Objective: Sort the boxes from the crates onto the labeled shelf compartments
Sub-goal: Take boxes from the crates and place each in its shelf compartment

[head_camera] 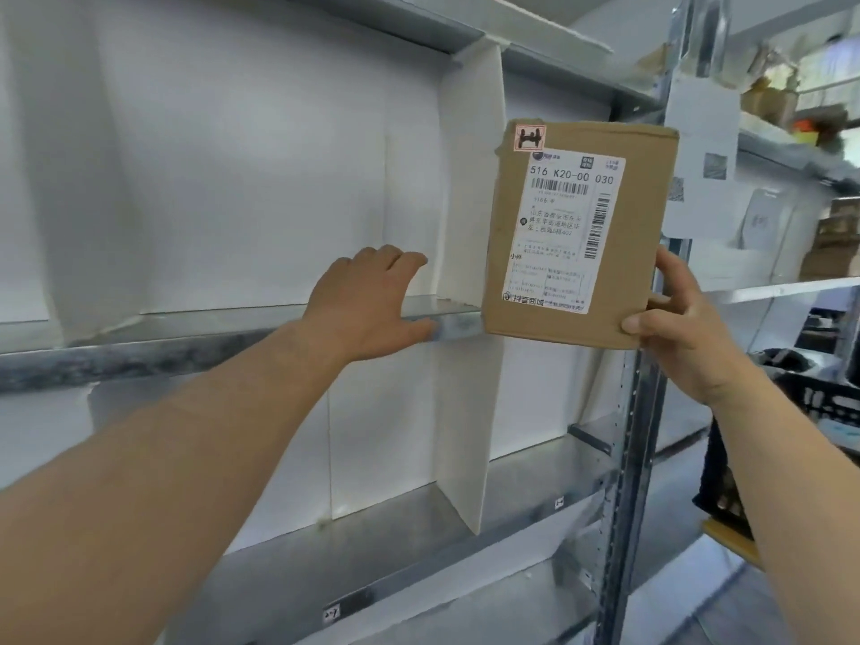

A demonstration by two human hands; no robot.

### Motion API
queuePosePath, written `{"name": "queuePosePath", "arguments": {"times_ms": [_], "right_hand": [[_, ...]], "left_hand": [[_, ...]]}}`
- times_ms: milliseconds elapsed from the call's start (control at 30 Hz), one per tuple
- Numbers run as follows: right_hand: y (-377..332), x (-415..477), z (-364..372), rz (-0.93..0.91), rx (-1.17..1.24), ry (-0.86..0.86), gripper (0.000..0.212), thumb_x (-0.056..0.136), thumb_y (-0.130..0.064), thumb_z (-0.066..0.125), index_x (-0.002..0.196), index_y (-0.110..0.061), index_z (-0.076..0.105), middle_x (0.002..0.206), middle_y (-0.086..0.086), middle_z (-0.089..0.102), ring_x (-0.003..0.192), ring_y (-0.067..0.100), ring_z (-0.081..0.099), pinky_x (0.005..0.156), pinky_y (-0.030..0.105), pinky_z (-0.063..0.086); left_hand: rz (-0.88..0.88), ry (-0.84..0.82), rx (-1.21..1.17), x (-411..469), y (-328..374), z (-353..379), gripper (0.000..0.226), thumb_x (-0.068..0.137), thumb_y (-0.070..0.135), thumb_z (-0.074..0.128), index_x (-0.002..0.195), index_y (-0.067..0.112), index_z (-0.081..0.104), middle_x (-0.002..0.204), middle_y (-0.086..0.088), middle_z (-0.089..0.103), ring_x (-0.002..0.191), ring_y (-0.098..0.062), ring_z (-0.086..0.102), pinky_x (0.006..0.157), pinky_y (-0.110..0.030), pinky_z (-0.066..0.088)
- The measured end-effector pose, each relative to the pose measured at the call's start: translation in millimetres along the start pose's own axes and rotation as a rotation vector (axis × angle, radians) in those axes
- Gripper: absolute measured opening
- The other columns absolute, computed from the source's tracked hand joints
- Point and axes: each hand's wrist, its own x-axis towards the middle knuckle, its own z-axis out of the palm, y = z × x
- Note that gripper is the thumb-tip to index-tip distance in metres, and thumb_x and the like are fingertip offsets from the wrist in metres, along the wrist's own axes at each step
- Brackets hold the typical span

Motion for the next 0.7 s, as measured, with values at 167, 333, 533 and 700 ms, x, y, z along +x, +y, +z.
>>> {"name": "queuePosePath", "arguments": {"times_ms": [167,333,533,700], "right_hand": [[20,46,-47,-0.062,0.023,-0.038,0.086,0.07,0.003,0.057,0.144,-0.035,0.035,0.102,-0.001,0.073,0.097,0.026,0.067,0.077,0.03,0.057],[47,101,-103,-0.102,0.054,-0.081,0.089,0.071,0.006,0.058,0.147,-0.032,0.032,0.102,-0.008,0.072,0.098,0.025,0.068,0.091,0.041,0.054],[89,152,-157,-0.06,0.107,-0.143,0.091,0.063,-0.002,0.06,0.142,-0.041,0.037,0.107,0.008,0.072,0.104,0.031,0.065,0.095,0.046,0.049],[124,180,-177,-0.028,0.167,-0.215,0.094,0.06,-0.005,0.066,0.141,-0.044,0.038,0.116,0.023,0.065,0.105,0.032,0.064,0.098,0.045,0.047]], "left_hand": [[-0.048,0.053,0.114,33,18,4,0.073,0.085,0.055,0.054,0.146,0.023,0.029,0.145,-0.001,0.04,0.128,-0.023,0.04,0.099,-0.036,0.034],[-0.055,0.117,0.229,86,69,12,0.071,0.085,0.054,0.055,0.145,0.023,0.032,0.142,-0.001,0.044,0.123,-0.023,0.044,0.095,-0.036,0.037],[-0.059,0.126,0.298,150,131,36,0.07,0.086,0.055,0.053,0.145,0.024,0.031,0.144,0.001,0.042,0.129,-0.022,0.04,0.099,-0.036,0.038],[-0.12,0.055,0.267,177,162,65,0.074,0.086,0.059,0.051,0.147,0.027,0.026,0.148,0.004,0.036,0.132,-0.018,0.037,0.097,-0.035,0.041]]}}
